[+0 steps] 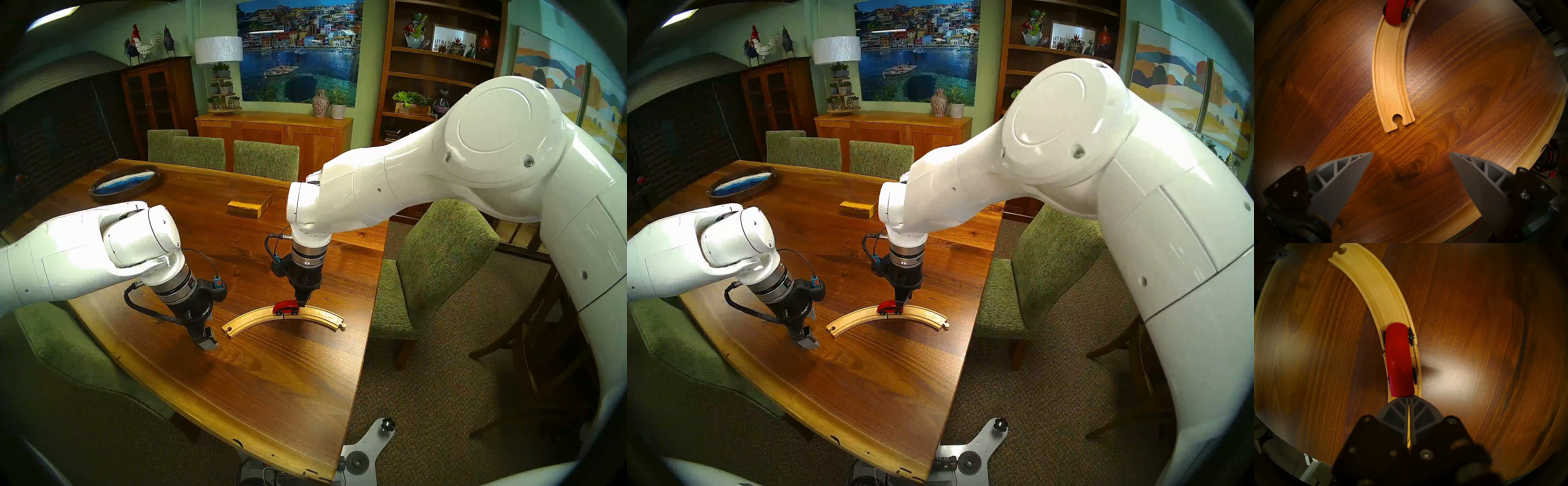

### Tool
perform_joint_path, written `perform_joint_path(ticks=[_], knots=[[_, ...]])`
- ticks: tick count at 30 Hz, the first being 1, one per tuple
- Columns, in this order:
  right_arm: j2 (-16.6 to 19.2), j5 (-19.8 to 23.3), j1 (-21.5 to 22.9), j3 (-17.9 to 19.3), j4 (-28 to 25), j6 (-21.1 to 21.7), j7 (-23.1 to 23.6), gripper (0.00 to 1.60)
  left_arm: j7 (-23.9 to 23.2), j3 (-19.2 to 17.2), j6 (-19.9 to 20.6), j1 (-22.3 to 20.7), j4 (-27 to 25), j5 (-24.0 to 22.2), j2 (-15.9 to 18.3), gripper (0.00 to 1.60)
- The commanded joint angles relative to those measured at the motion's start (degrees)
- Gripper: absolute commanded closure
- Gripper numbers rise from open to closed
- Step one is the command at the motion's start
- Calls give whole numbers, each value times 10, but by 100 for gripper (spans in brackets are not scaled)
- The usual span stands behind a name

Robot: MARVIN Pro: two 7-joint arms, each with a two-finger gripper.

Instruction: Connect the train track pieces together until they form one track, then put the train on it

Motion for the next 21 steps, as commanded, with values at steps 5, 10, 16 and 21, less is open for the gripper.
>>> perform_joint_path(ticks=[5,10,16,21], knots=[[19,6,10,19,9,-31,18,160,-3,-12,-1,-20,1,1,0,0],[27,10,8,24,7,-47,22,160,-3,-12,-1,-20,1,1,0,0],[30,14,11,22,2,-50,24,160,-3,-12,-1,-20,1,1,0,0],[34,16,28,12,-18,-32,17,160,-3,-12,-1,-20,1,1,0,0]])
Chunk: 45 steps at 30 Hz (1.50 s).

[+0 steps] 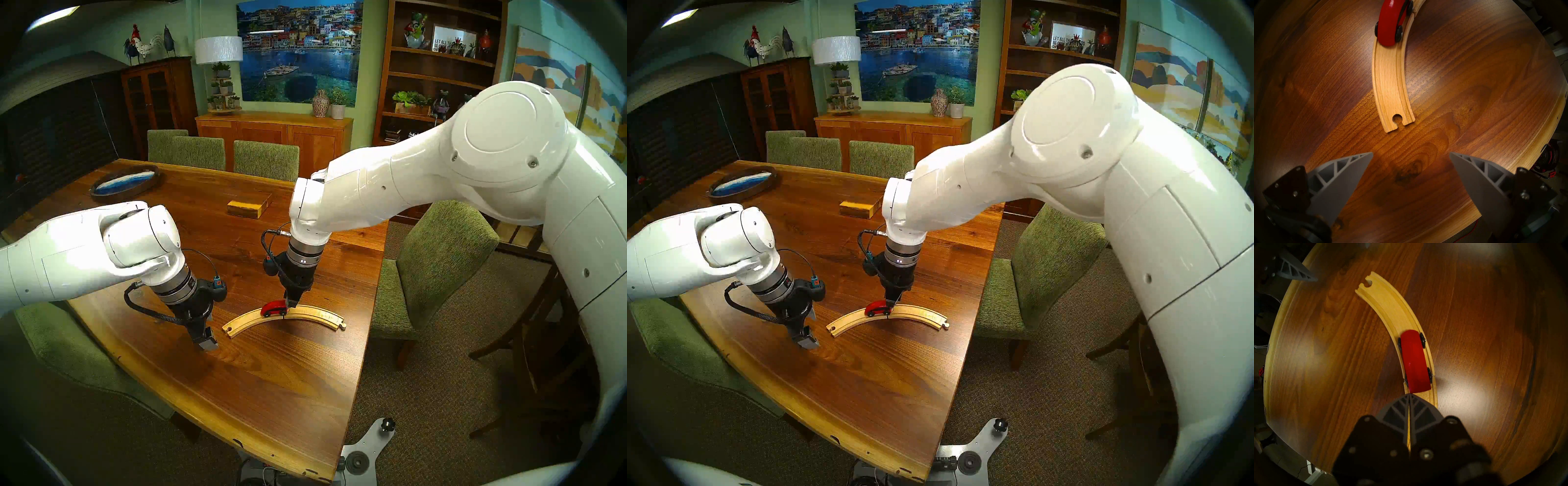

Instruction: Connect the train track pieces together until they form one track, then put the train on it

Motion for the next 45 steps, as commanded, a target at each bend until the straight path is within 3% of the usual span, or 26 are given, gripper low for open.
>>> perform_joint_path(ticks=[1,17,24,26,45], knots=[[16,1,39,-7,-22,21,-10,160,-2,-12,-1,-19,1,1,0,0],[90,5,111,-21,-125,68,-33,160,-1,-13,-1,-17,2,0,1,0],[118,24,137,-30,-176,85,-76,160,-1,-13,-1,-18,2,0,1,0],[125,30,141,-27,-186,88,-90,95,-1,-13,-1,-18,2,0,1,0],[148,66,159,-20,-237,90,-171,95,-2,-12,-1,-19,1,1,0,0]])
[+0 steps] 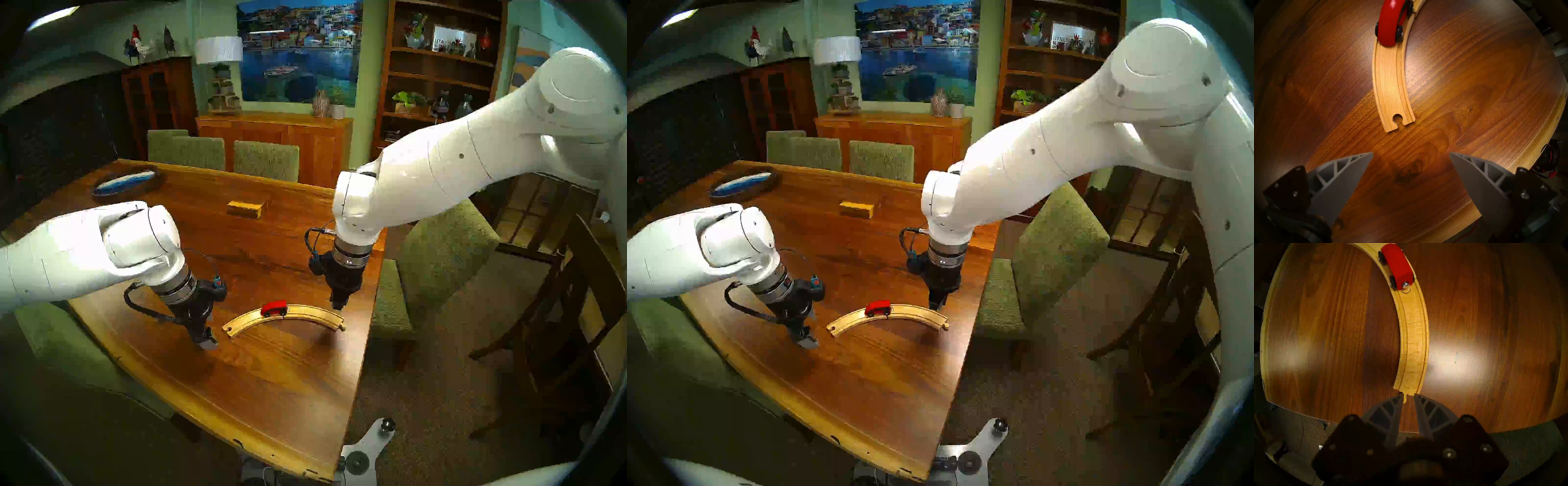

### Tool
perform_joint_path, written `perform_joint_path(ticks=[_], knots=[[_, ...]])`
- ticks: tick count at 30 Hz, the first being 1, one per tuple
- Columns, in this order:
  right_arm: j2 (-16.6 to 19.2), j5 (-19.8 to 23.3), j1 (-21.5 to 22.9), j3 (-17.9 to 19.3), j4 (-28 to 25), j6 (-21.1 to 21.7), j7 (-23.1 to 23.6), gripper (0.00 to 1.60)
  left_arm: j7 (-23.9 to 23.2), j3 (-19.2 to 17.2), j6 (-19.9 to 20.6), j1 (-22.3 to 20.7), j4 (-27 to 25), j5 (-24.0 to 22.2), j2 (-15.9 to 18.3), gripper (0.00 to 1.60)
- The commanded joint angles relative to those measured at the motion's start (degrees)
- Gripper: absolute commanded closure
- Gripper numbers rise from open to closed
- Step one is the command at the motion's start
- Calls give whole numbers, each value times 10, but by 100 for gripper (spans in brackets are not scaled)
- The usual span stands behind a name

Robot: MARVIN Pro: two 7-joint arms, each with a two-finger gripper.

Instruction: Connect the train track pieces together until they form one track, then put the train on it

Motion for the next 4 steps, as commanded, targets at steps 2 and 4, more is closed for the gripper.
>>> perform_joint_path(ticks=[2,4], knots=[[15,8,28,7,-1,-2,-20,95,-3,-12,-1,-19,1,1,0,0],[15,10,29,7,-2,-2,-23,95,-3,-12,-1,-19,1,1,0,0]])
